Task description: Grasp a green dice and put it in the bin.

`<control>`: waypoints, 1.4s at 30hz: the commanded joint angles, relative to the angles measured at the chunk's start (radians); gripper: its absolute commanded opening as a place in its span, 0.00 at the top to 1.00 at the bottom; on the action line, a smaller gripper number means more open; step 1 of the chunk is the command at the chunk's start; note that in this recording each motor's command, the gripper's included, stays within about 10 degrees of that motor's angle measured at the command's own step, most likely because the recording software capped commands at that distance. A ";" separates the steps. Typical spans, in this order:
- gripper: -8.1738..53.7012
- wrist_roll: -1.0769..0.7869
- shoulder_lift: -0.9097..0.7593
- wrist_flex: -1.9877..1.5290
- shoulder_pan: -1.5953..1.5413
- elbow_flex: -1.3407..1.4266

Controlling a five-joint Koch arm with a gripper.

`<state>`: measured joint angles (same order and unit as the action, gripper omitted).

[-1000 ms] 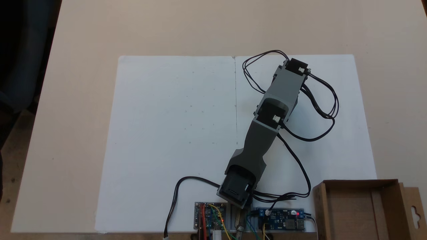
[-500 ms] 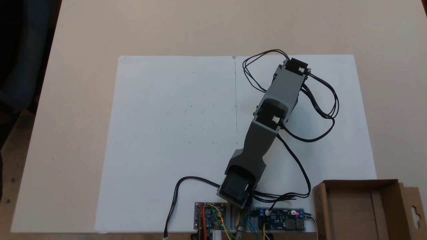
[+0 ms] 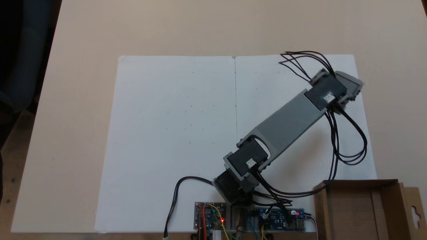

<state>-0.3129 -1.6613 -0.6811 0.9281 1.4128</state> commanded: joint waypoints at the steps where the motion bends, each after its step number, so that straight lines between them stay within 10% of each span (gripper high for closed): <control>1: 0.68 0.064 -0.044 0.023 0.164 -0.080; 30: 0.68 -0.150 0.198 -0.057 0.785 0.083; 35: 0.27 -0.143 0.213 -0.049 0.778 0.083; 42: 0.26 -0.140 0.207 -0.012 0.764 0.081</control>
<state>-0.3774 -1.4174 -0.7363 1.6904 1.5186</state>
